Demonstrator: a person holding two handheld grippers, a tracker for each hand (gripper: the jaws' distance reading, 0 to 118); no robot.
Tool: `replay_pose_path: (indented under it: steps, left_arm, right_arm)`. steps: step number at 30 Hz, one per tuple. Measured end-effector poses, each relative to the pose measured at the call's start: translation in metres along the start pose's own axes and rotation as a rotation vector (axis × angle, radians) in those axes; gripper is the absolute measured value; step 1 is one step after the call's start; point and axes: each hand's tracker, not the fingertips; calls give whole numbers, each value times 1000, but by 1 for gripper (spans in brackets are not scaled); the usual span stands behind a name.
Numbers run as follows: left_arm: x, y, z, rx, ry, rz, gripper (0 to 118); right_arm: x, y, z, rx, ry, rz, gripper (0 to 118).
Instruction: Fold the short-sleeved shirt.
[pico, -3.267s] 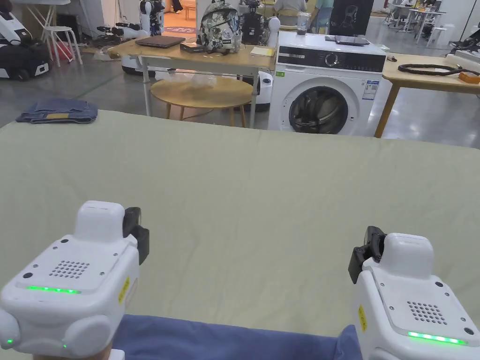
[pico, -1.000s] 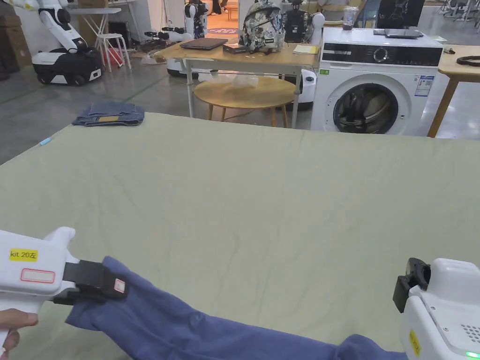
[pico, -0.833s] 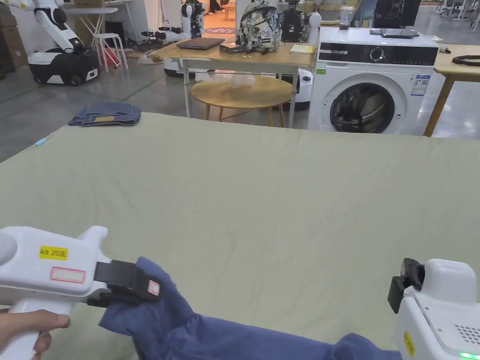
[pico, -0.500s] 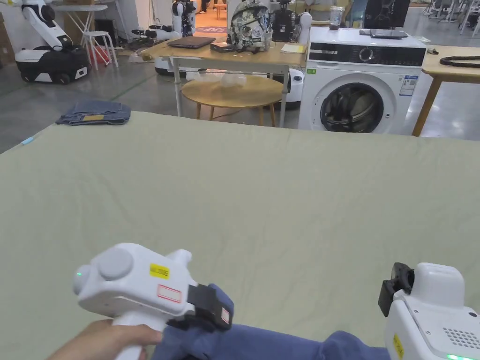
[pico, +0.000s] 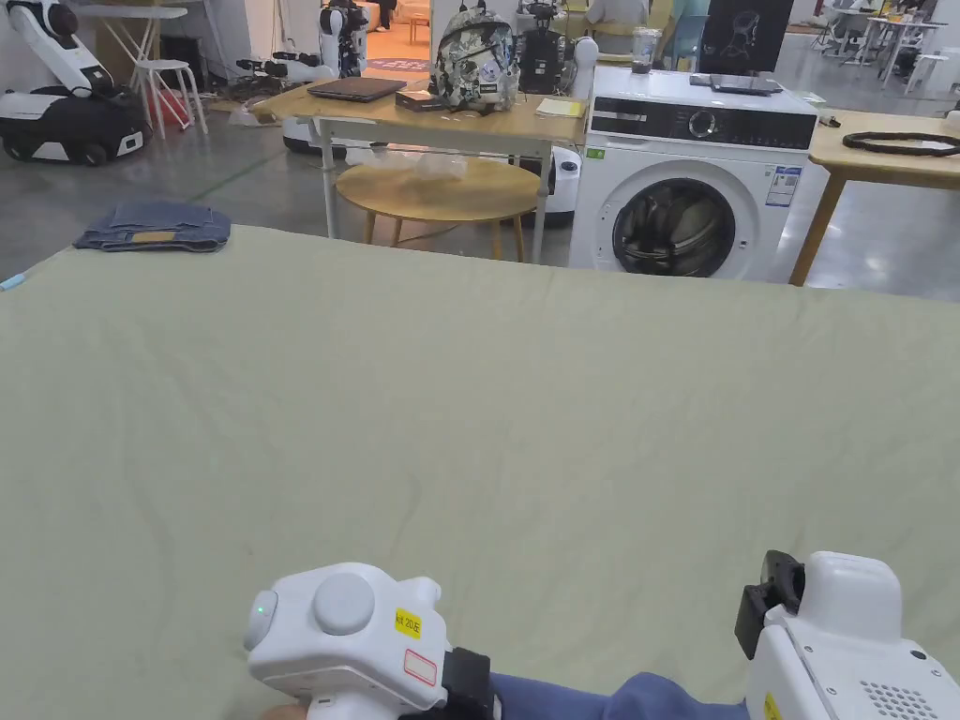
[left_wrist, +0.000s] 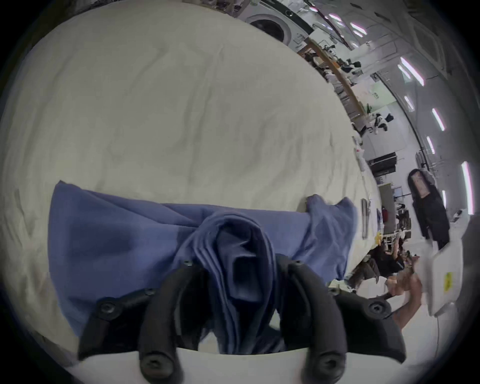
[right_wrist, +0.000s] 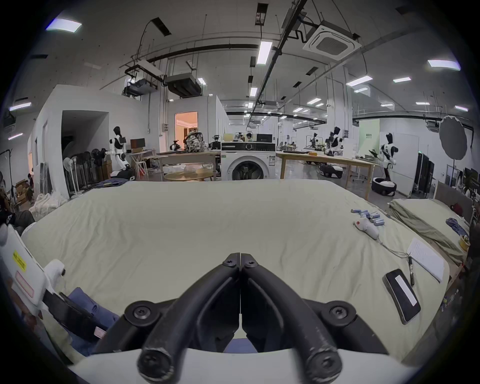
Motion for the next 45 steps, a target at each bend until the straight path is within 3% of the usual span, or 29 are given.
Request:
replay_pose_path:
  steps: [7, 11, 14, 18, 23, 31, 39, 41, 45]
  left_arm:
    - [-1, -1, 53, 73, -44, -47, 44]
    - [-13, -2, 67, 159, -3, -82, 10]
    - [-22, -2, 50, 125, 53, -71, 5]
    - [-22, -4, 15, 81, 45, -96, 5]
    - [-22, -3, -19, 130, -220, -60, 5]
    - [-17, -2, -57, 104, -167, -7, 2]
    - [-8, 2, -35, 81, -164, -64, 0]
    - [-11, 3, -11, 104, -221, -74, 0]
    - [-18, -5, 49, 186, -195, -114, 0]
  right_arm:
    - [2, 0, 3, -1, -2, -3, 0]
    - [2, -2, 4, -8, -1, -15, 0]
    - [1, -5, 3, -14, 2, -20, 0]
    - [-1, -7, 3, -22, 6, -22, 0]
    - [1, -9, 3, -28, 3, -19, 0]
    - [6, -9, 2, -31, -6, -17, 0]
    - [4, -8, 2, -30, 0, -15, 0]
    - [3, -6, 2, -22, 5, -13, 0]
    - [1, -3, 2, -5, 14, -6, 0]
